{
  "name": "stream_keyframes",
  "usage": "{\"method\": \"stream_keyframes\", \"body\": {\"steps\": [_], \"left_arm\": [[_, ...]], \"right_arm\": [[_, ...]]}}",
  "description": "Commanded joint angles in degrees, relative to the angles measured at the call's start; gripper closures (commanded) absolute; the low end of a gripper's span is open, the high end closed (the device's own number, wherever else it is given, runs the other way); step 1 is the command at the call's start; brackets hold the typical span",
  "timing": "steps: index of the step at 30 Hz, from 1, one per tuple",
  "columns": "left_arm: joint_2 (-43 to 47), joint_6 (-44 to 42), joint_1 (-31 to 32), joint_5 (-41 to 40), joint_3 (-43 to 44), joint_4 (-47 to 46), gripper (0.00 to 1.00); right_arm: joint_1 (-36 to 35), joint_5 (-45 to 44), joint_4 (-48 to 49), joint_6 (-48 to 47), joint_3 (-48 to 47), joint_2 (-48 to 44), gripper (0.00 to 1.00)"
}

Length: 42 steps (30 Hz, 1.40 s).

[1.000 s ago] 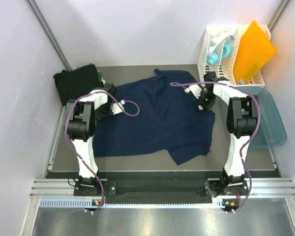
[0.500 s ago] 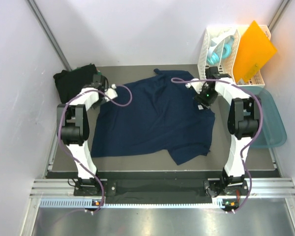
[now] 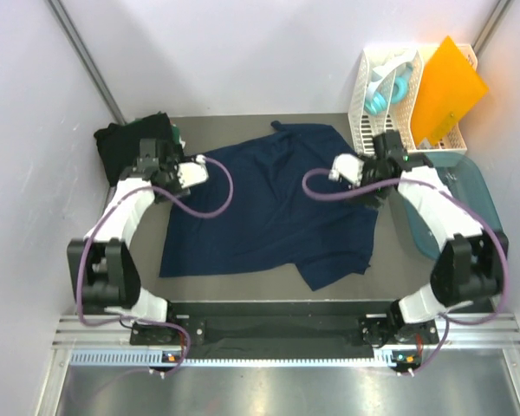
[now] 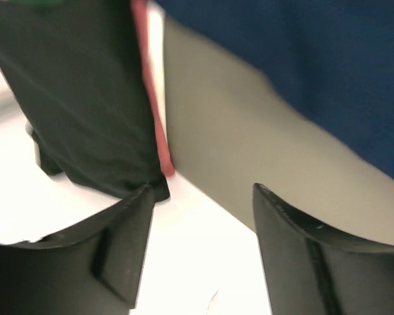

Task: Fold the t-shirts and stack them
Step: Flatten out the tshirt

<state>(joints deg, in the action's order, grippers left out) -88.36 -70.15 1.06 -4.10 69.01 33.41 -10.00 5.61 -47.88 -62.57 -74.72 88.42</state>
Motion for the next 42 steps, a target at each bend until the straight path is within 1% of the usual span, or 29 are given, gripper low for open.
{"method": "stream_keyframes", "body": {"steps": [1, 3, 4, 5, 7, 8, 11, 13, 18, 20, 23, 26, 30, 32, 34, 35, 36, 37, 38, 40, 41, 42], "left_arm": [[10.29, -10.26, 2.8, 13.05, -7.74, 4.82, 0.31], [14.15, -12.98, 3.94, 13.41, -12.66, 4.48, 0.31], [15.48, -13.86, 4.91, 13.59, -14.15, 4.39, 0.31], [16.63, -14.83, 5.35, 13.68, -16.95, 4.65, 0.31], [19.97, -17.82, 6.23, 14.38, -19.26, 5.87, 0.31], [21.11, -18.96, 6.41, 14.56, -21.36, 6.4, 0.32], [24.89, -22.83, 6.5, 15.52, -24.44, 8.69, 0.32], [27.44, -25.73, 6.5, 15.78, -25.68, 11.05, 0.33], [31.48, -28.55, 6.5, 16.66, -28.05, 15.1, 0.33], [31.93, -29.08, 6.5, 17.19, -28.23, 17.38, 0.33], [32.19, -29.69, 6.5, 17.46, -28.93, 17.75, 0.33], [31.76, -29.26, 6.5, 17.98, -29.99, 14.68, 0.33], [29.56, -28.29, 6.5, 18.69, -29.11, 14.58, 0.32], [28.86, -28.81, 6.5, 17.55, -29.81, 14.32, 0.34], [27.98, -27.6, 6.5, 15.28, -30.69, 8.63, 0.36], [27.71, -25.76, 6.5, 14.74, -30.87, 5.12, 0.36], [26.58, -22.08, 6.5, 14.3, -30.35, 2.39, 0.36], [25.61, -20.92, 6.41, 14.21, -29.21, 0.88, 0.39], [24.56, -19.51, 6.41, 14.9, -25.54, 1.57, 0.41], [21.48, -16.17, 6.41, 16.57, -21.05, 6.02, 0.43], [20.86, -15.55, 6.41, 18.14, -18.5, 6.84, 0.43], [19.99, -15.46, 6.41, 18.51, -18.04, 7.19, 0.43]], "right_arm": [[-5.81, 0.73, -2.57, -7.3, 11.48, -8.6, 0.17], [-9.5, -0.06, -1.43, -8.36, 15.81, -12.81, 0.17], [-10.9, -1.46, -0.12, -8.54, 19.83, -13.88, 0.17], [-13.79, -2.08, 0.15, -8.71, 21.44, -14.85, 0.18], [-16.18, -2.62, -0.02, -8.45, 24.51, -16.52, 0.19], [-18.45, -2.62, -0.28, -8.02, 25.05, -16.79, 0.2], [-21.89, -2.62, -1.51, -7.04, 26.38, -17.58, 0.22], [-22.95, -2.97, -1.95, -6.69, 27.69, -18.28, 0.22], [-25.15, -3.76, -4.32, -6.17, 30.07, -20.57, 0.23], [-26.29, -3.59, -6.43, -5.29, 29.72, -21.1, 0.23], [-27.61, -3.32, -7.76, -3.18, 29.98, -22.06, 0.22], [-28.06, -4.46, -5.66, -1.95, 32.26, -21.89, 0.23], [-27.88, -5.34, -2.05, -0.89, 35.69, -21.8, 0.23], [-27.8, -7.01, -1.7, -1.15, 36.31, -21.71, 0.25], [-27.27, -8.5, 0.49, -0.63, 35.79, -21.63, 0.27], [-26.57, -9.12, 1.55, -0.19, 35.17, -21.45, 0.31], [-26.13, -9.38, 2.26, 0.77, 33.08, -20.84, 0.34], [-25.51, -9.12, 2.52, 1.13, 31.93, -20.57, 0.37], [-24.64, -8.86, 2.44, 1.56, 30.78, -19.79, 0.41], [-24.1, -8.07, 2.0, 2.18, 28.67, -19.17, 0.44], [-23.84, -8.07, 2.26, 2.18, 28.4, -18.82, 0.46], [-23.58, -7.72, 2.78, 2.27, 28.49, -18.64, 0.47]]}}
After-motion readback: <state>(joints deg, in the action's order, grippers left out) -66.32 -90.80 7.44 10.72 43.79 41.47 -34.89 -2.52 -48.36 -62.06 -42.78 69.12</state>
